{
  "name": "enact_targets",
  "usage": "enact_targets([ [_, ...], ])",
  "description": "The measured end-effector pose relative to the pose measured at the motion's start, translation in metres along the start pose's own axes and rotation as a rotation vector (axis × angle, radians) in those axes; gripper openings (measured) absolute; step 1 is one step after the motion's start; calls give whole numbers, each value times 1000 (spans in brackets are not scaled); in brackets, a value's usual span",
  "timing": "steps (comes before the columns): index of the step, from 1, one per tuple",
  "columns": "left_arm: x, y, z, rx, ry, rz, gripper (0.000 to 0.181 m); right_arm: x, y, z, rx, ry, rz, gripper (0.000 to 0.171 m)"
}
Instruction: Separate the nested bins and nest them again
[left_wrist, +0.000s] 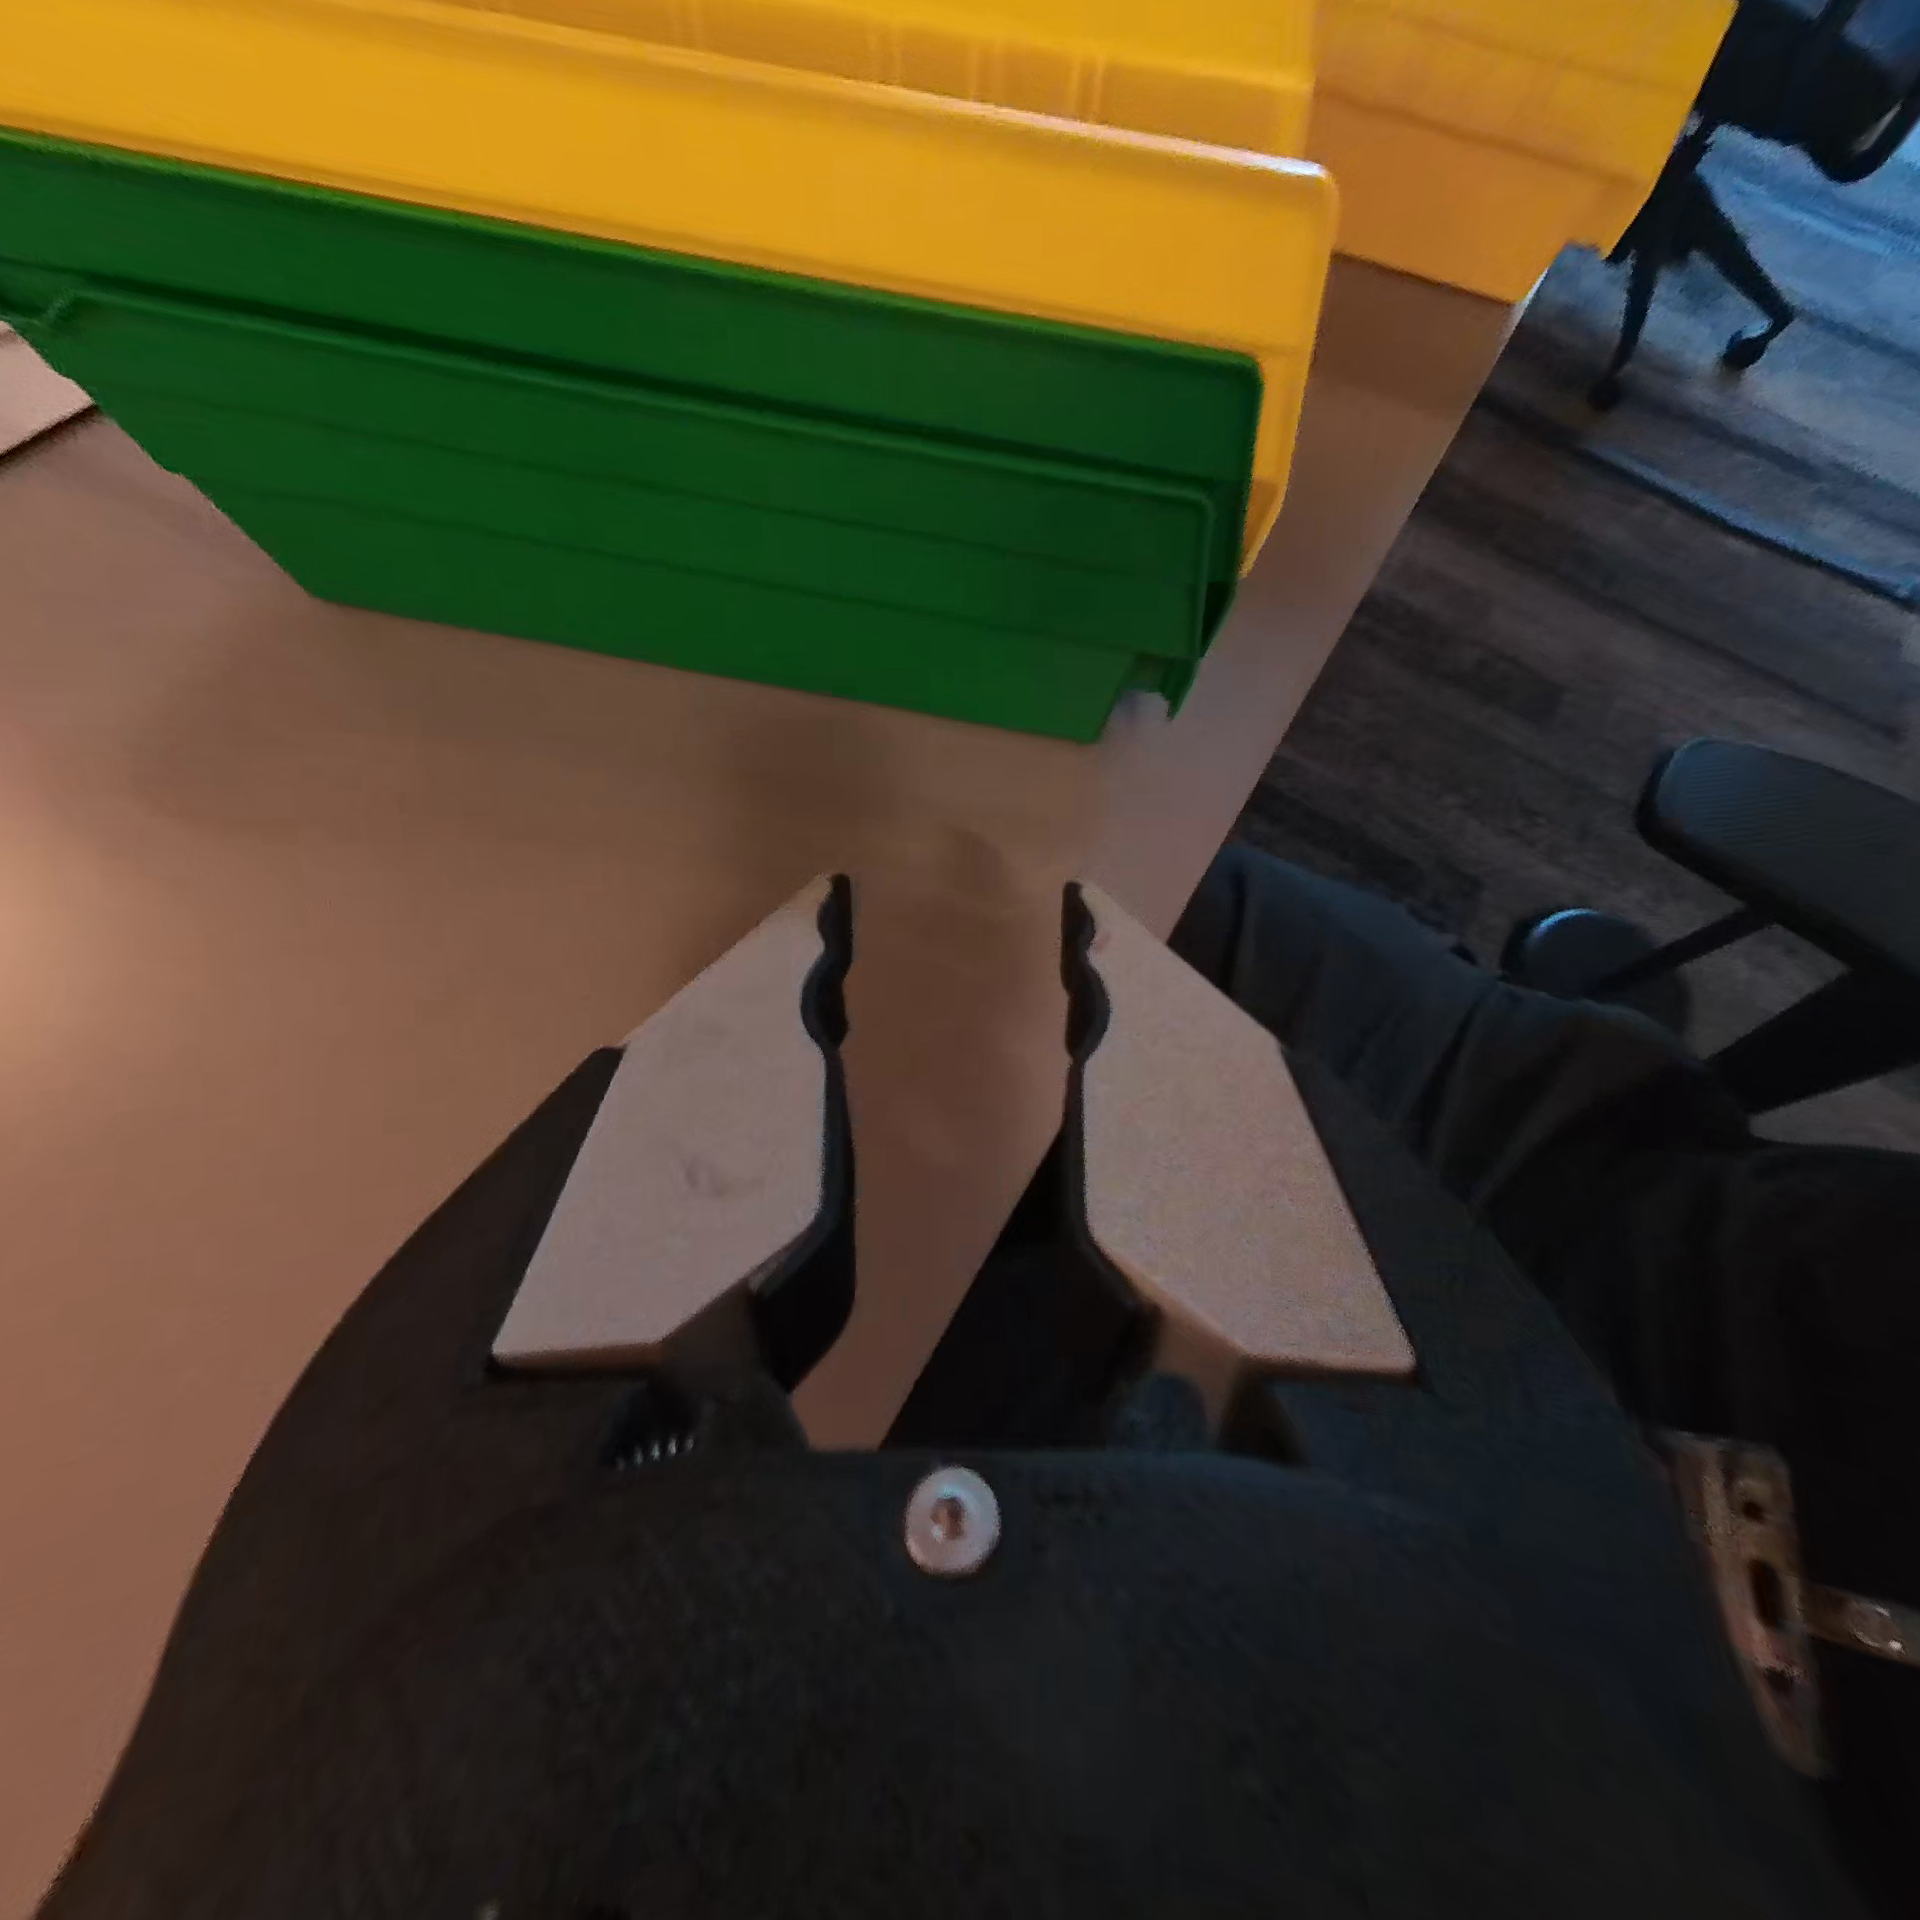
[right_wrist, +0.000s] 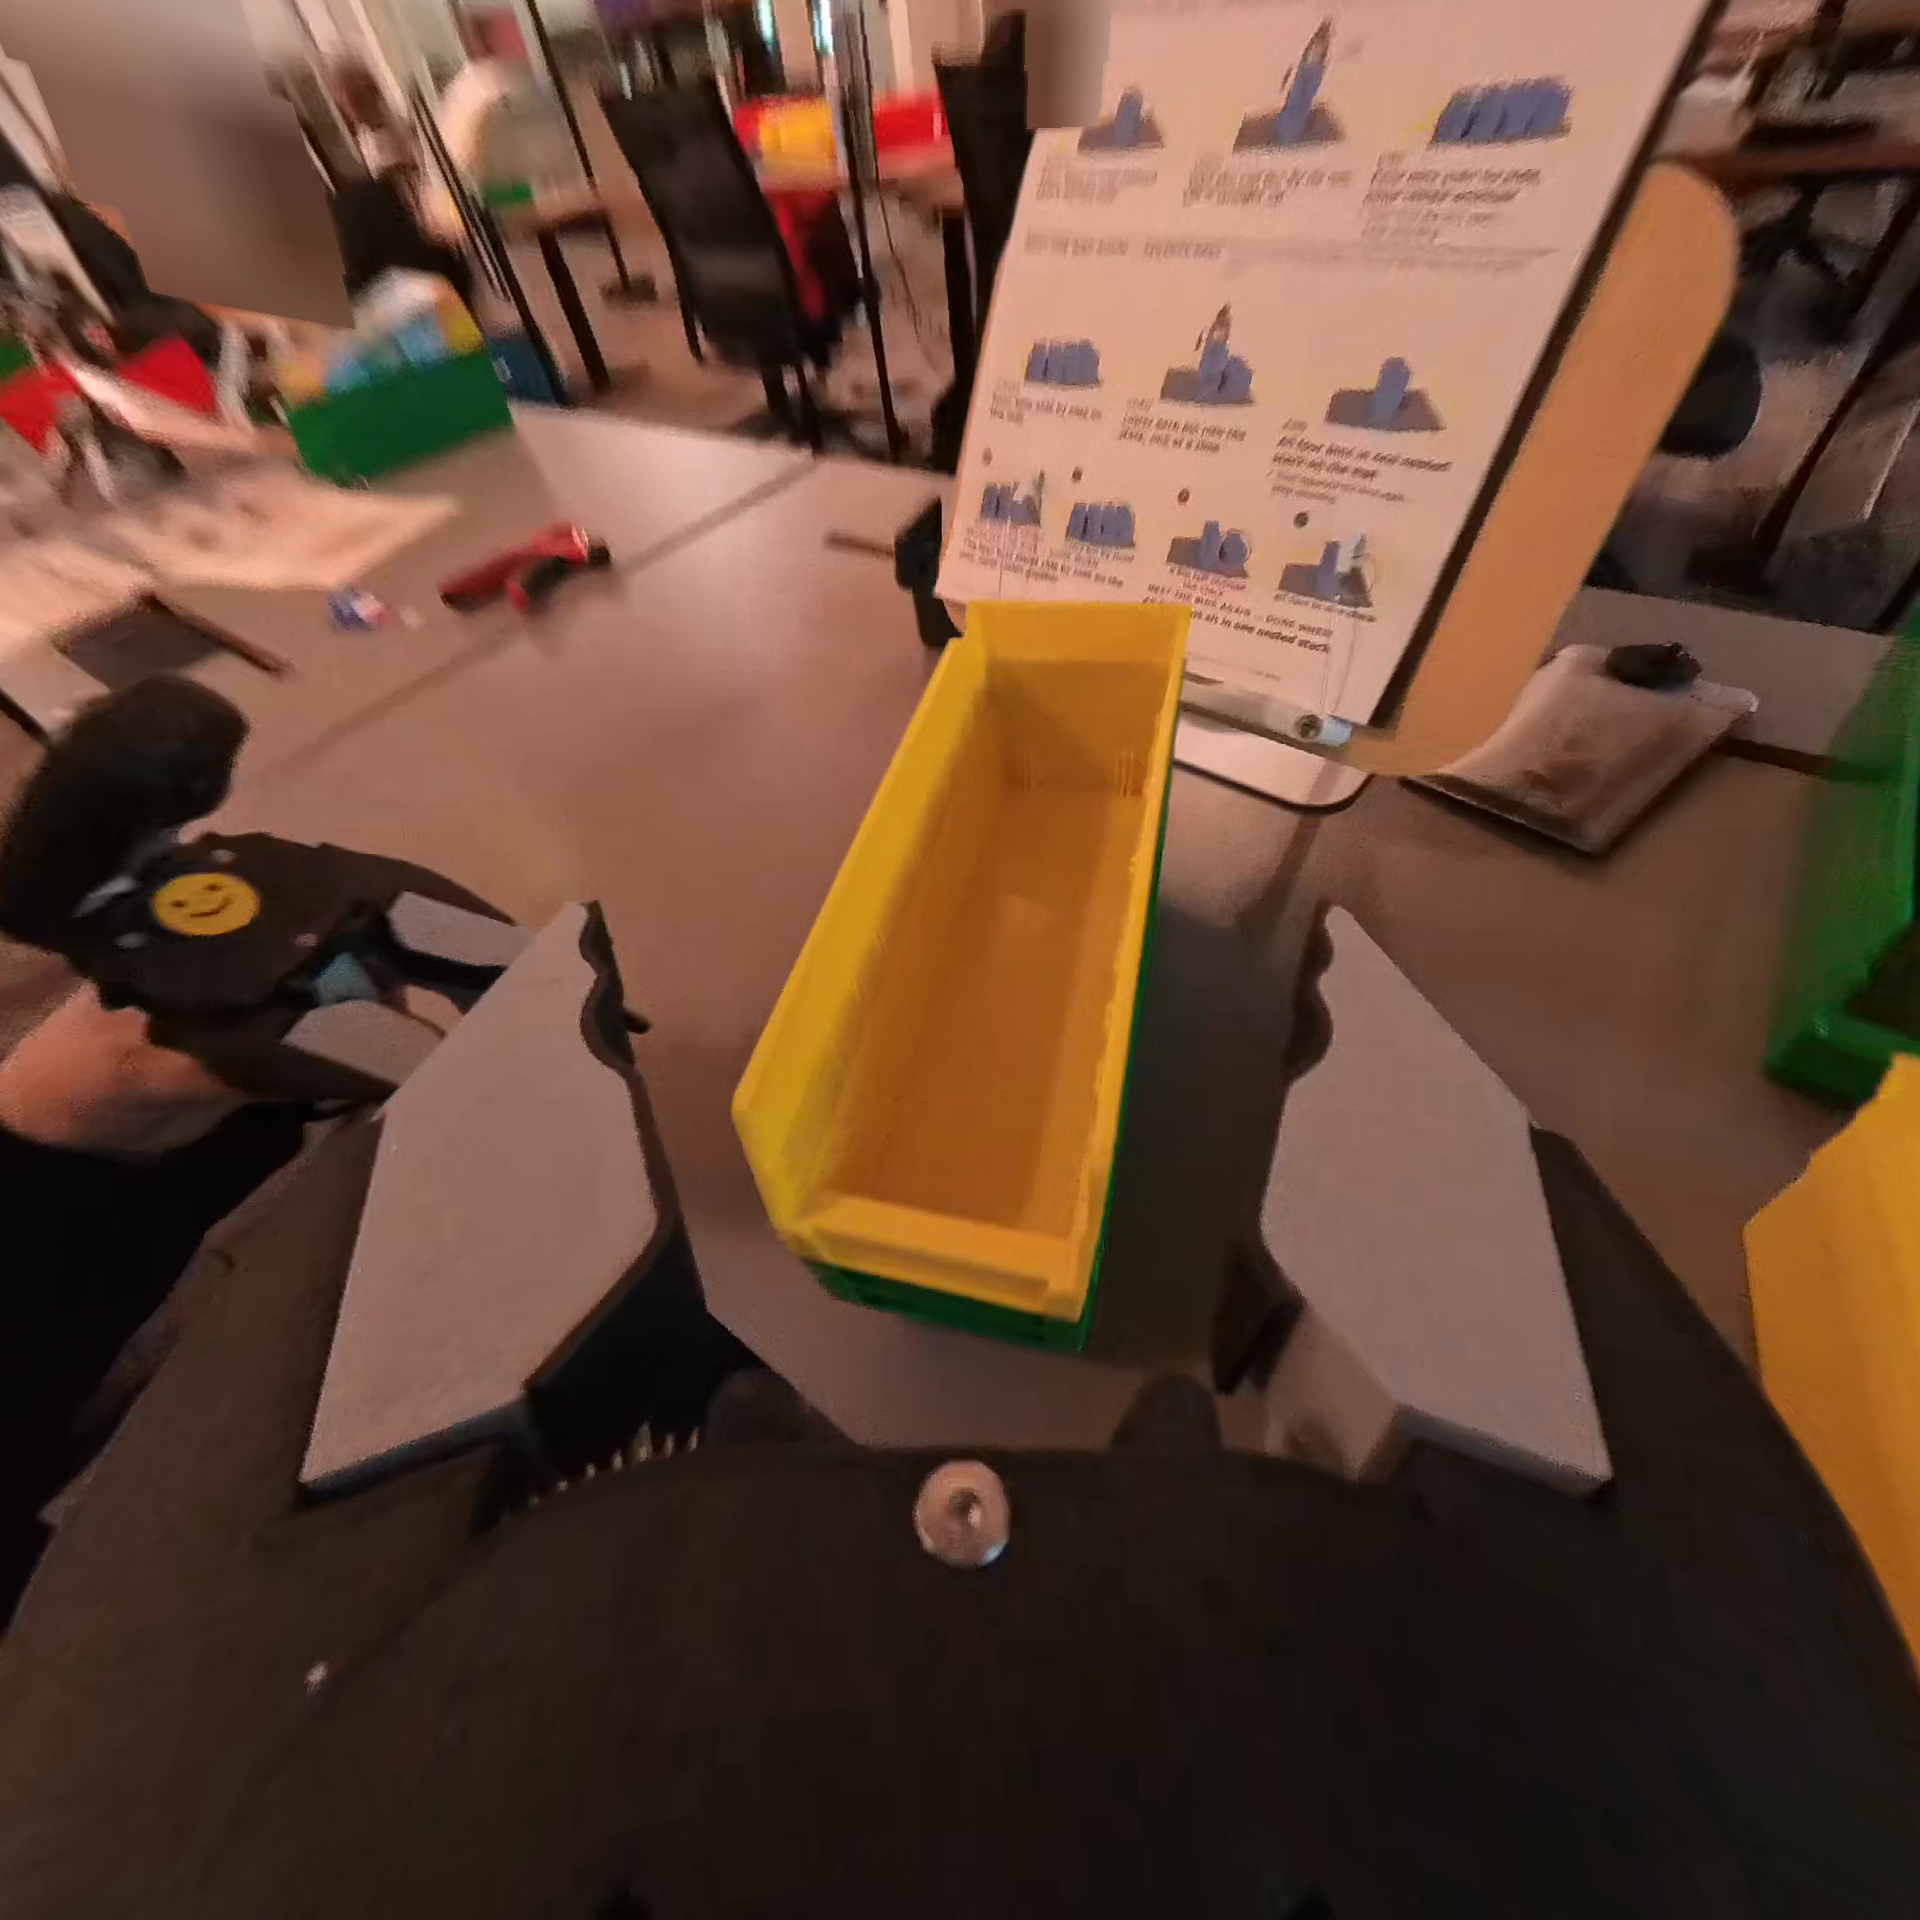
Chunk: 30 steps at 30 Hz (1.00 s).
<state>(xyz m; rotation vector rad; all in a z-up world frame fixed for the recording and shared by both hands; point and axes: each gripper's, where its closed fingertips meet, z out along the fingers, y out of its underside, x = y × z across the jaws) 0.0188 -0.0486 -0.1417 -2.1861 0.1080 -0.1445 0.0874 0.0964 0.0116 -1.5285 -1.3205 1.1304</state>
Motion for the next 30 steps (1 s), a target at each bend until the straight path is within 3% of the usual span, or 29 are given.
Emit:
enact_targets([
  [5, -10, -4, -12, 30, -21, -5, 38, -21, 6, 77, -333, -7, -66, 122],
  [9, -18, -4, -27, 62, -22, -31, 38, 13, 27, 123, -520, 173, -130, 121],
  [11, -22, -5, -33, 78, -29, -33, 38, 17, 42, 138, -613, 163, -105, 102],
  [12, -23, -6, -35, 87, -25, -36, 38, 17, 47, 143, -640, 155, -96, 104],
  [14, -25, -9, -39, 103, -21, -43, 38, 16, 48, 150, -655, 160, -86, 108],
  [17, -24, -11, -40, 111, 4, -57, 38, 10, 51, 155, -686, 138, -91, 89],
  [19, -21, -12, -38, 112, 17, -55, 38, 11, 62, 156, -757, 126, -70, 101],
  [20, -21, -12, -36, 106, 15, -51, 38, 9, 67, 158, -782, 105, -40, 97],
  [22, -18, -11, -32, 98, 19, -45, 38, 0, 72, 159, -820, 20, 40, 80],
  [23, -16, -11, -30, 92, 21, -41, 38, -10, 74, 160, -837, -59, 99, 56],
  [25, -14, -9, -27, 79, 20, -31, 38, -32, 74, 159, -858, -214, 235, 54],
  [26, -12, -9, -25, 75, 19, -27, 38, -25, 76, 158, -884, -172, 253, 52],
  [27, -11, -9, -25, 72, 19, -24, 38, -14, 76, 156, -888, -104, 212, 68],
  [30, -11, -8, -25, 67, 15, -17, 38, -1, 53, 150, -802, 1, 26, 78],
])
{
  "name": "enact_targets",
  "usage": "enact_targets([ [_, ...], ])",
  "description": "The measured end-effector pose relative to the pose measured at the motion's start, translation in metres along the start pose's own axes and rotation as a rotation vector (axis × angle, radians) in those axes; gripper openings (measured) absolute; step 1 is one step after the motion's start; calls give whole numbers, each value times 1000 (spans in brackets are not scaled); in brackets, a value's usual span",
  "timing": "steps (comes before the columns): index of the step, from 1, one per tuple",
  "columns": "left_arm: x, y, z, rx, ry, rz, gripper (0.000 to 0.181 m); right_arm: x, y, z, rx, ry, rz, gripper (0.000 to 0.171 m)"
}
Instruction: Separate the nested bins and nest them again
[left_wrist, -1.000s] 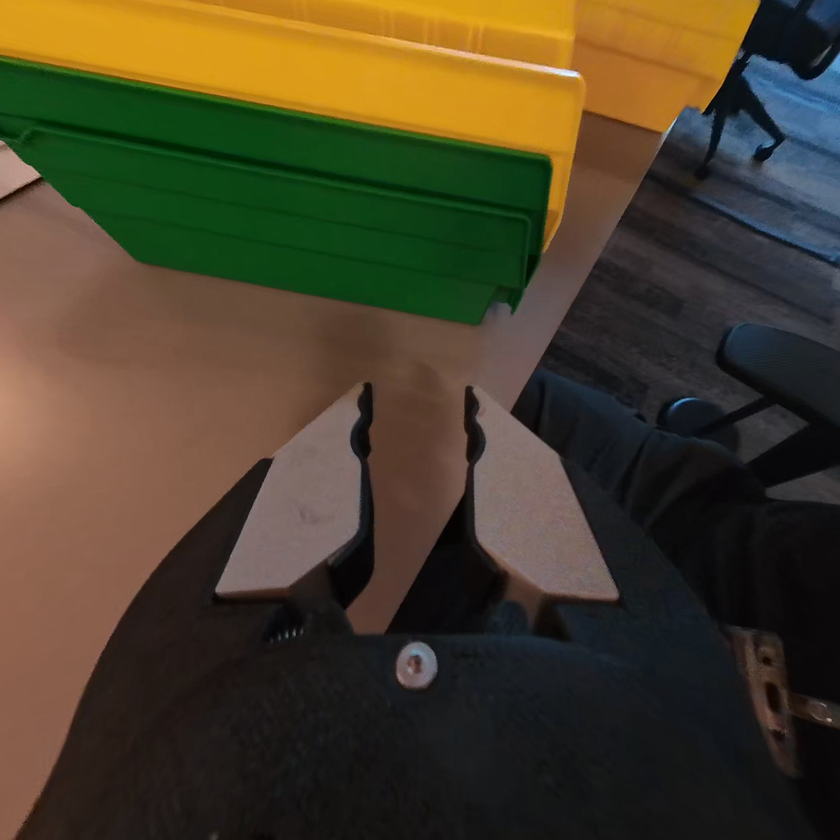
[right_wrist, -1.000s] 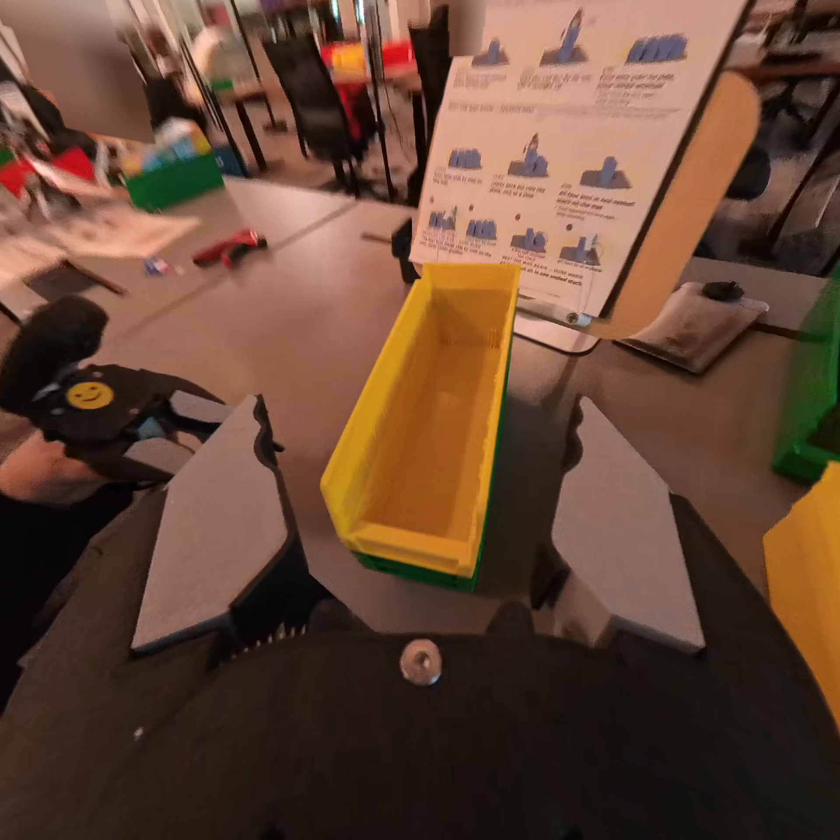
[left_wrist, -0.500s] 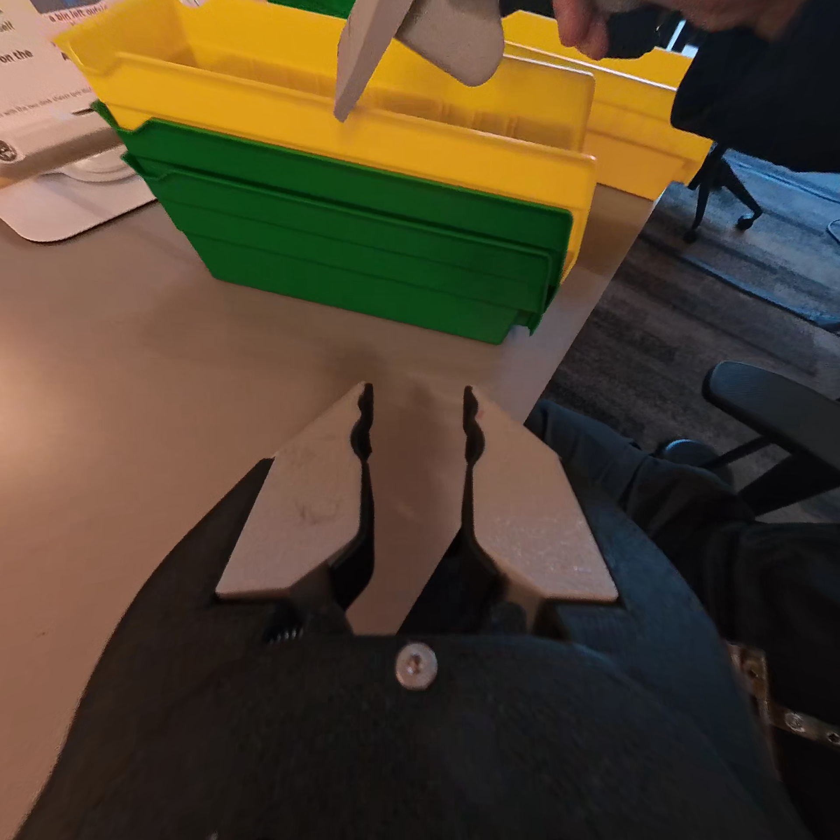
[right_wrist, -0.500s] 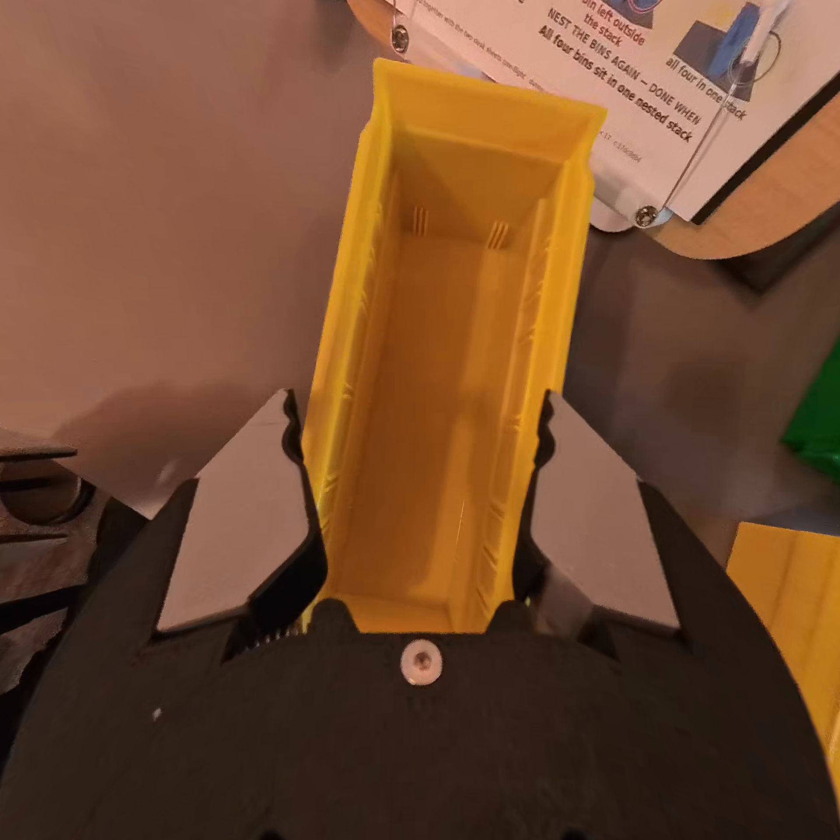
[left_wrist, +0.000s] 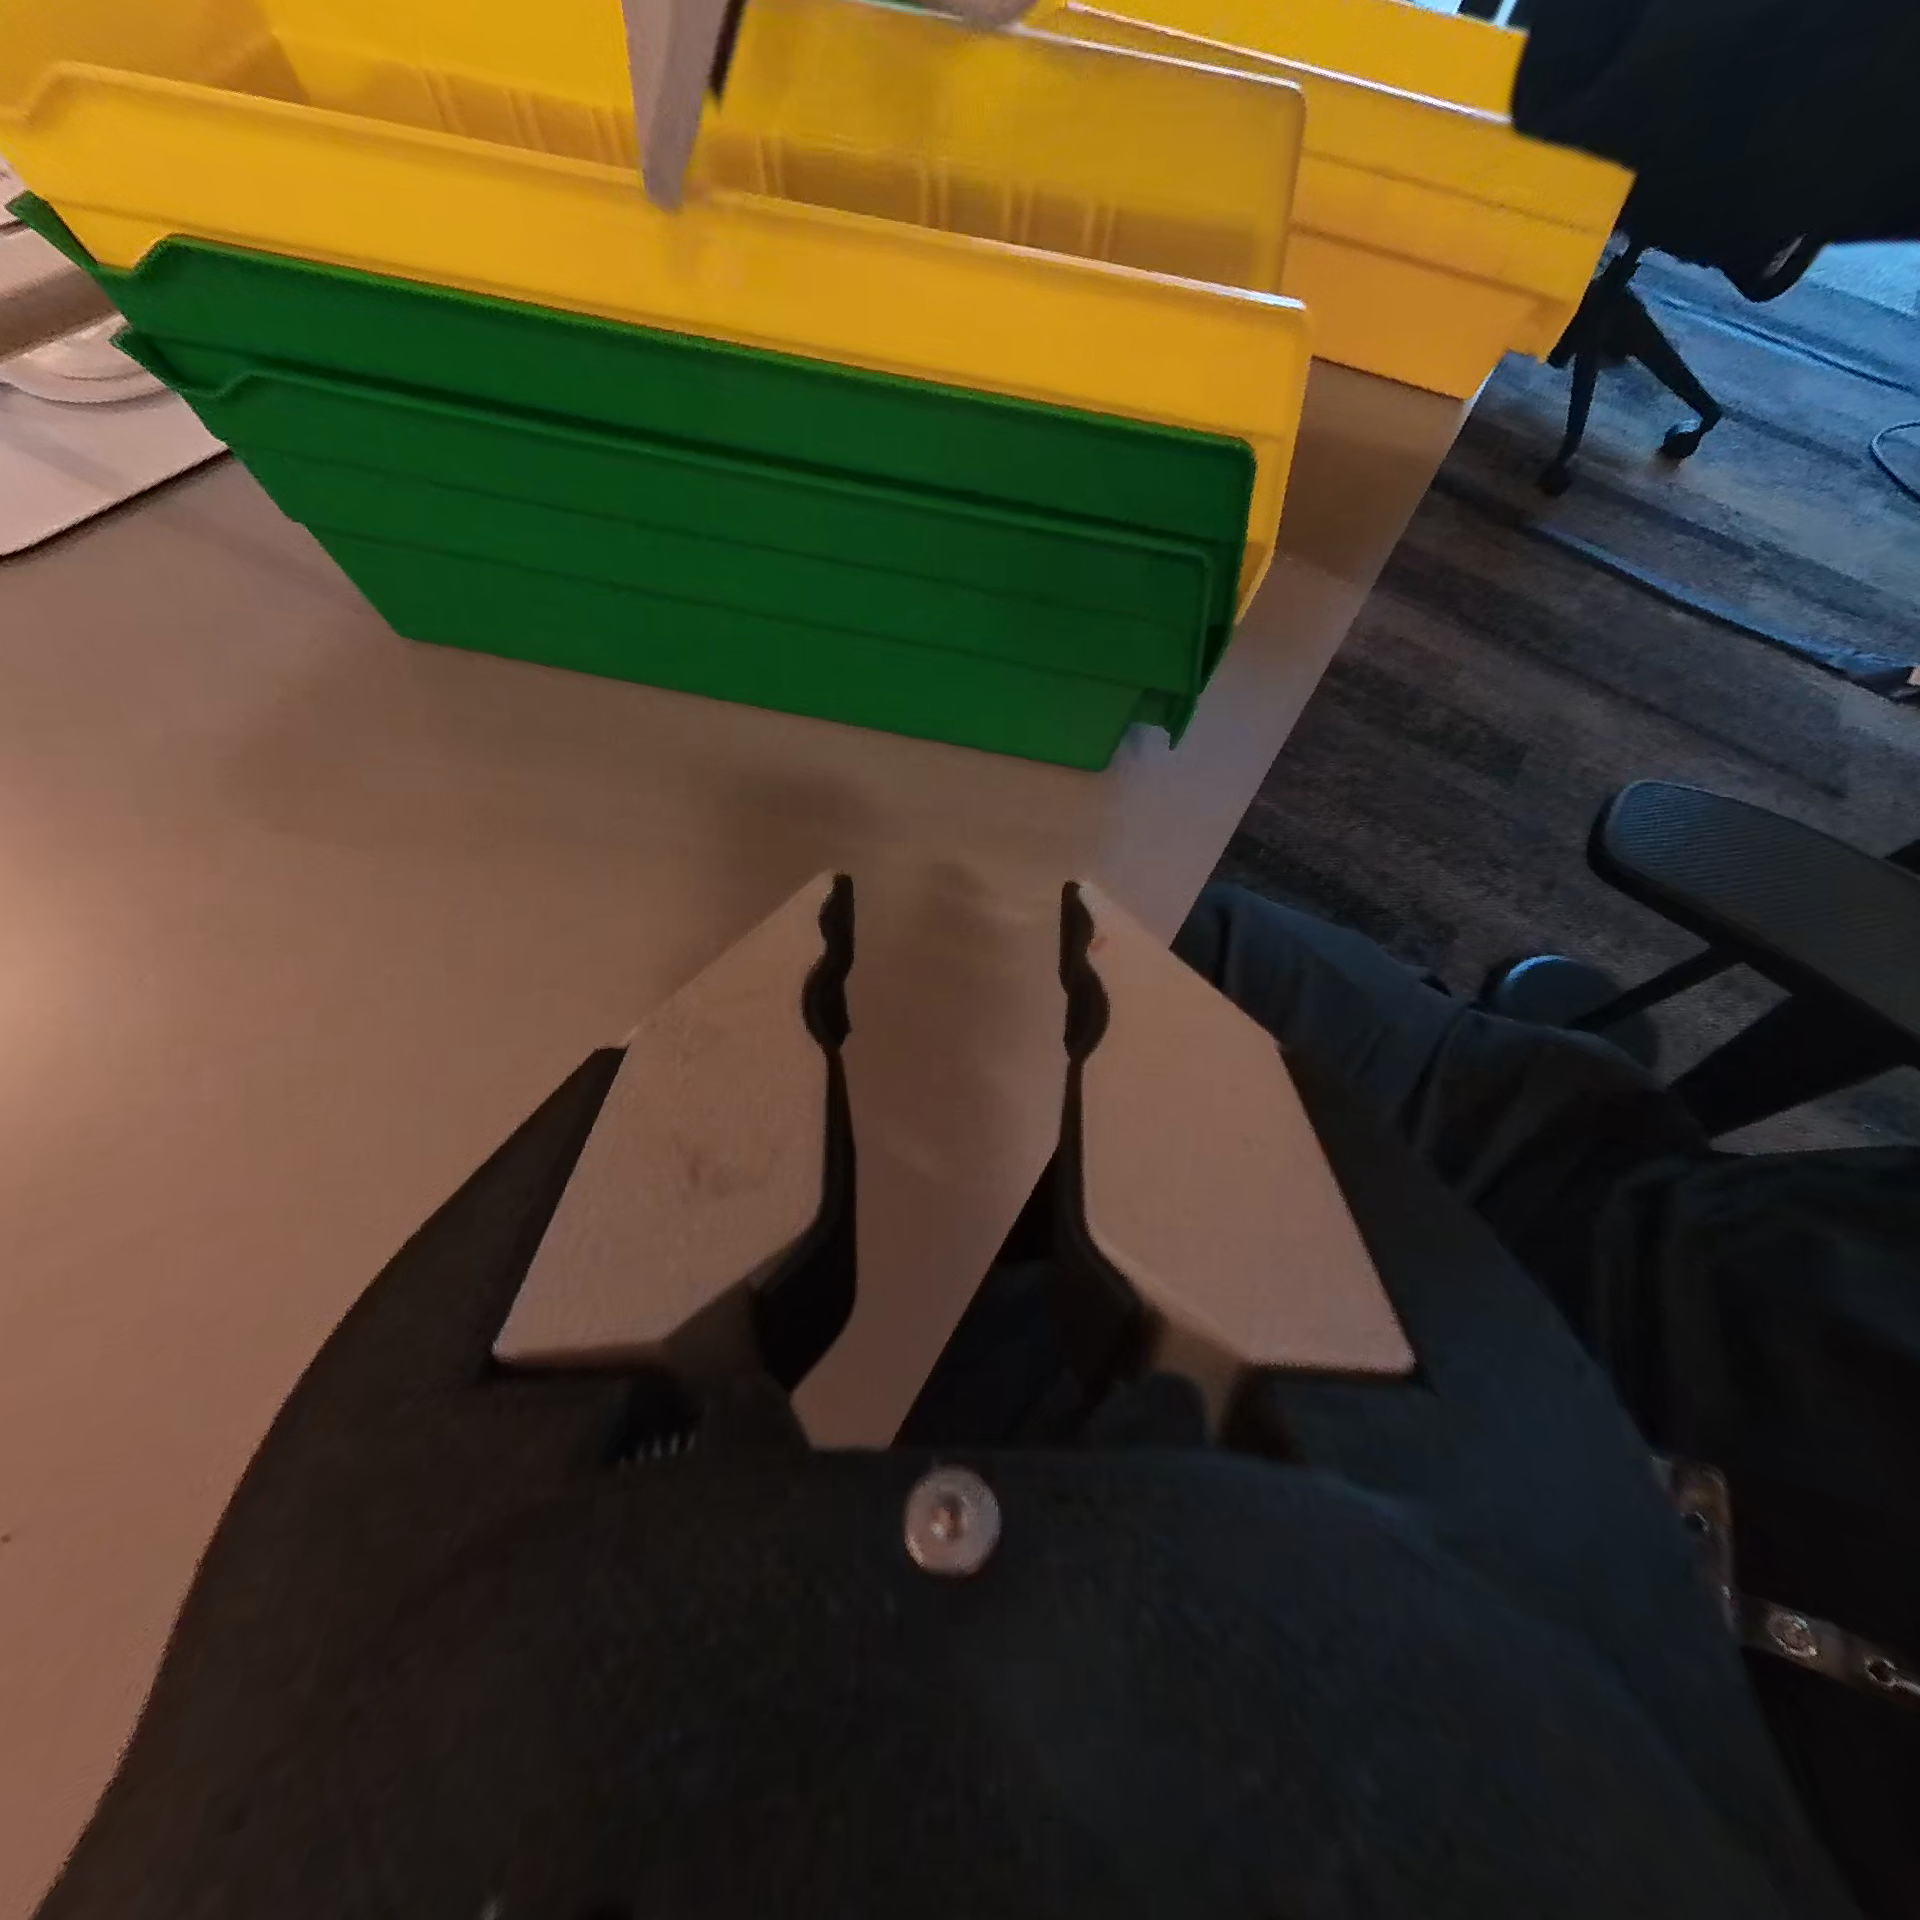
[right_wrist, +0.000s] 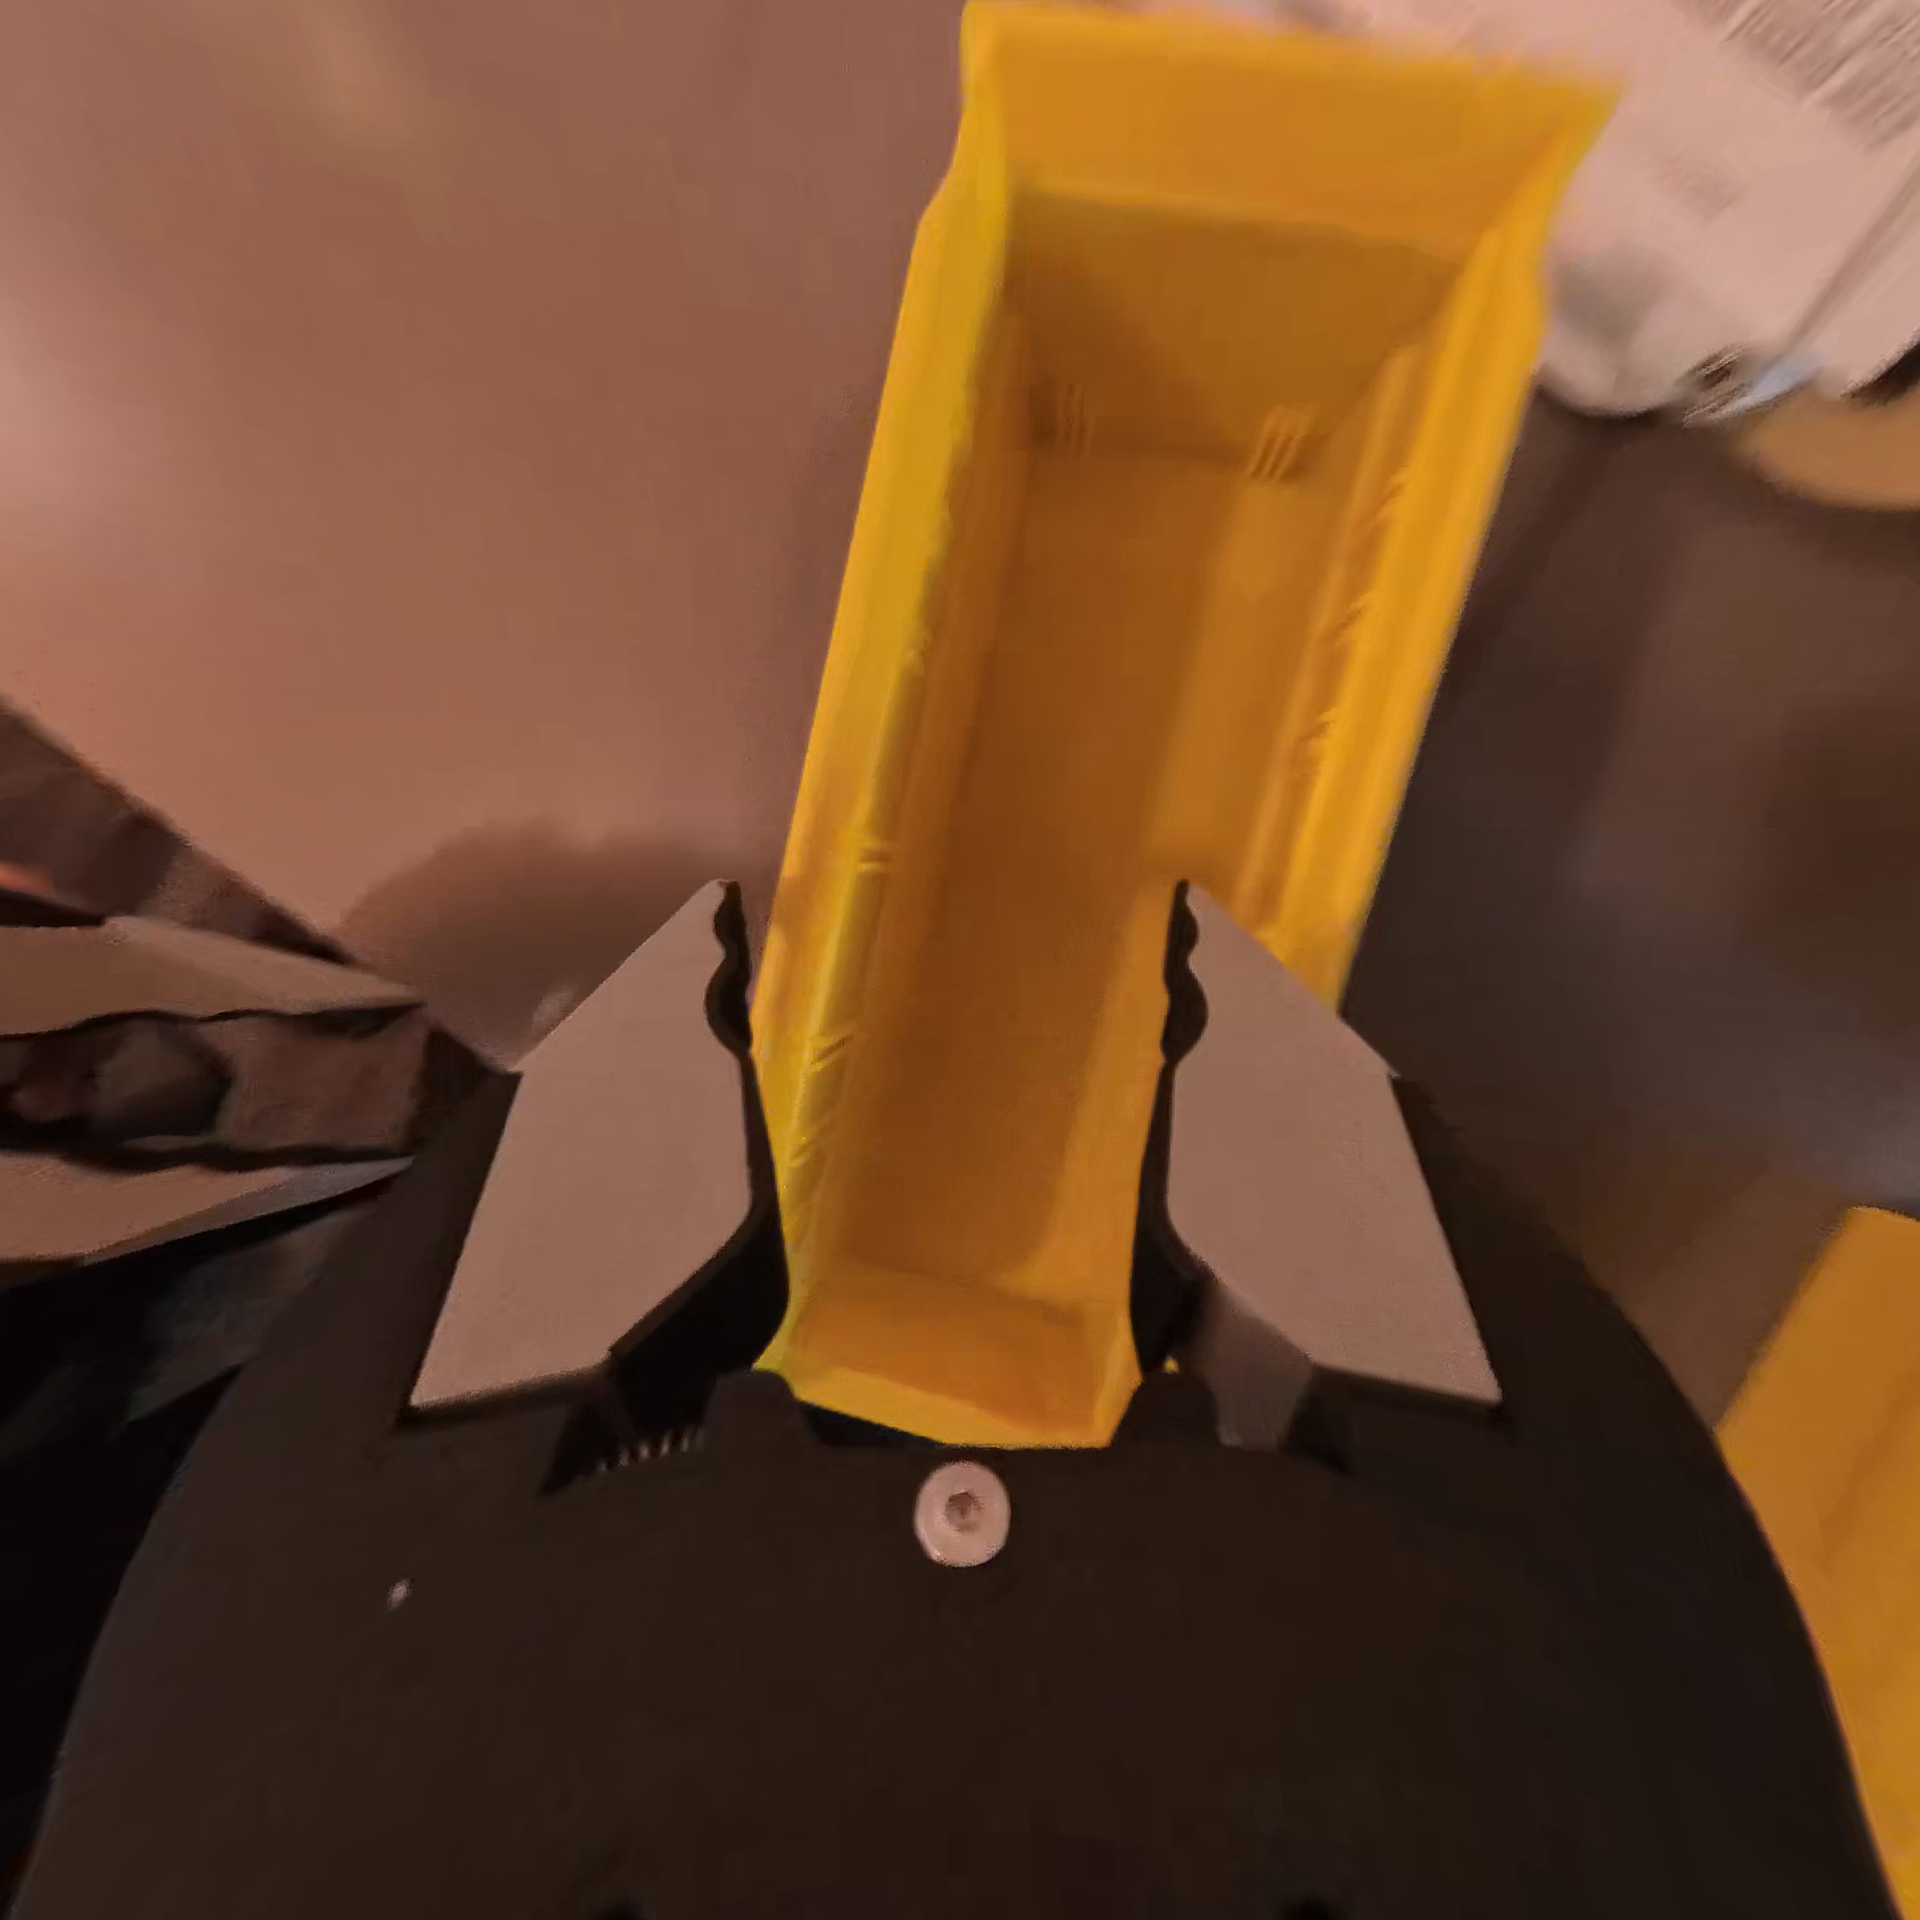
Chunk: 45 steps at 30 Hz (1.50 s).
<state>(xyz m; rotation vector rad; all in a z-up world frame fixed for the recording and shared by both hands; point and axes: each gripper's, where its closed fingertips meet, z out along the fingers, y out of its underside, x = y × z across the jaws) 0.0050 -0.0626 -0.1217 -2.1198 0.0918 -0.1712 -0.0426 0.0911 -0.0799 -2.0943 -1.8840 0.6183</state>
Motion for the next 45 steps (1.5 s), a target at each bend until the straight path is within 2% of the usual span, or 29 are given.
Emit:
enact_targets([
  [2, -1, 0, 0, 0, 0, -6, 38, 18, -12, -18, 78, 178, -60, 96],
  [4, 0, 1, 1, -2, 1, -10, 37, 44, -12, -29, 84, 399, -126, 112],
  [6, 1, 1, 1, -9, -2, 1, 38, 64, -2, -31, 25, 557, -170, 112],
  [7, 3, 1, 1, -9, -3, 8, 38, 69, 4, -28, -9, 593, -187, 123],
  [8, 4, 0, 0, -7, -3, 13, 38, 70, 10, -26, -44, 607, -205, 143],
  [9, 6, -2, -1, -3, -2, 17, 37, 71, 14, -27, -62, 622, -207, 146],
  [11, 8, -4, -2, 4, -1, 24, 37, 67, 7, -34, 2, 608, -174, 138],
  [13, 9, -5, -3, 5, -2, 28, 37, 57, -8, -44, 107, 529, -118, 156],
  [14, 9, -4, -3, 4, -2, 29, 37, 55, -13, -51, 144, 502, -77, 157],
  [17, 8, -2, -1, -4, 0, 26, 37, 44, -14, -53, 155, 399, 9, 157],
  [25, 10, -4, -3, 0, 1, 36, 37, 25, 14, 7, -1, 227, 4, 157],
  [27, 9, -5, -4, 6, 1, 35, 37, 29, 20, 14, -52, 246, -22, 148],
  [29, 7, -5, -6, 9, 0, 27, 37, 24, 20, 15, -74, 201, -32, 125],
  [32, 3, -2, -6, 6, 0, 15, 37, 22, 21, 15, -124, 194, -66, 120],
  [37, 4, -1, -3, 1, 11, 12, 37, 23, 19, 13, -159, 176, -85, 102],
  [45, 10, -7, -8, 18, 10, 32, 36, 17, 3, 3, -85, 93, -71, 86],
])
